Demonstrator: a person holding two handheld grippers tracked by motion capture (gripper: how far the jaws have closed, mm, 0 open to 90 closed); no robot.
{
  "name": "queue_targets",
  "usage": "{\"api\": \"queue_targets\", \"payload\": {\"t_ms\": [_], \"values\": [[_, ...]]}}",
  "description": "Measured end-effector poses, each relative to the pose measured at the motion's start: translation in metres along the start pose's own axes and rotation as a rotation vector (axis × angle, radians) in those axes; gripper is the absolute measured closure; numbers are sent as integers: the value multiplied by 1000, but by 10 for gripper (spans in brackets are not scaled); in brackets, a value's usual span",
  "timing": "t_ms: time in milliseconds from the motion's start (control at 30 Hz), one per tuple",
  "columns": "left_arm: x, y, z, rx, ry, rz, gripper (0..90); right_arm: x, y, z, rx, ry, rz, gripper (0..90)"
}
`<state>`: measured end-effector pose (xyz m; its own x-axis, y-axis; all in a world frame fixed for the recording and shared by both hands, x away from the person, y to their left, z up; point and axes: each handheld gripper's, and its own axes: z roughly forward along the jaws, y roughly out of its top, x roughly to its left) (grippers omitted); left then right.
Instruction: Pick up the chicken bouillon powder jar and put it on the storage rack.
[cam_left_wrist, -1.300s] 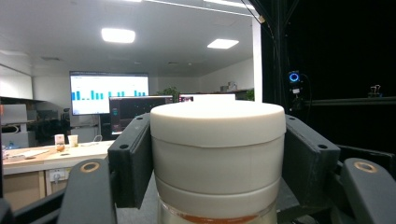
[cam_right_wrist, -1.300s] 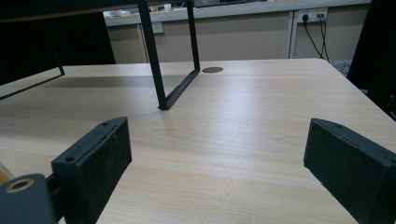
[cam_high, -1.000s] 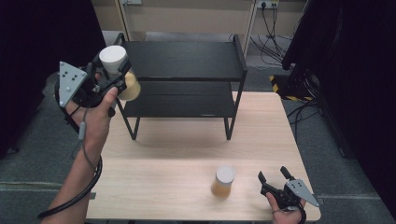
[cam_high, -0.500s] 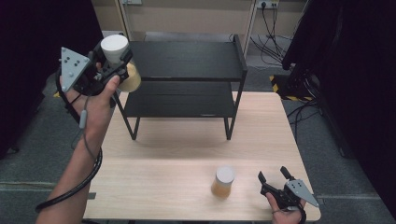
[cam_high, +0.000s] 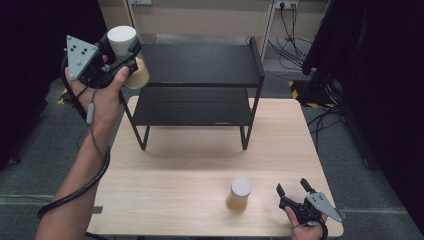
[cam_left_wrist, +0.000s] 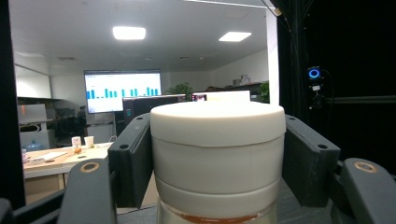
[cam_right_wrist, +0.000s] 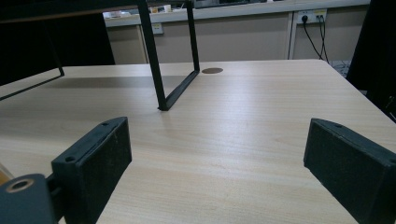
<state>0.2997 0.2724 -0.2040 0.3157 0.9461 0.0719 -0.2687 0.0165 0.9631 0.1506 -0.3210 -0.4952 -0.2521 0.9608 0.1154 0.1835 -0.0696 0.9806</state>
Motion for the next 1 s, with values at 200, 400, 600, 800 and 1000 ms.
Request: {"api": "queue_targets", "payload": {"t_ms": [200,400,600,800,1000], "values": [[4,-1,14,22,15,11,339,0,0,0,1,1,0,78],[8,-3,26,39,28,10,338,-1,0,0,1,2,2,78],[12,-6,37,52,42,7,338,-1,0,0,1,1,3,78],[11,-9,47,67,55,22,338,-1,1,0,4,2,5,78],[9,-10,53,79,64,26,338,-1,0,0,1,3,8,78]]}}
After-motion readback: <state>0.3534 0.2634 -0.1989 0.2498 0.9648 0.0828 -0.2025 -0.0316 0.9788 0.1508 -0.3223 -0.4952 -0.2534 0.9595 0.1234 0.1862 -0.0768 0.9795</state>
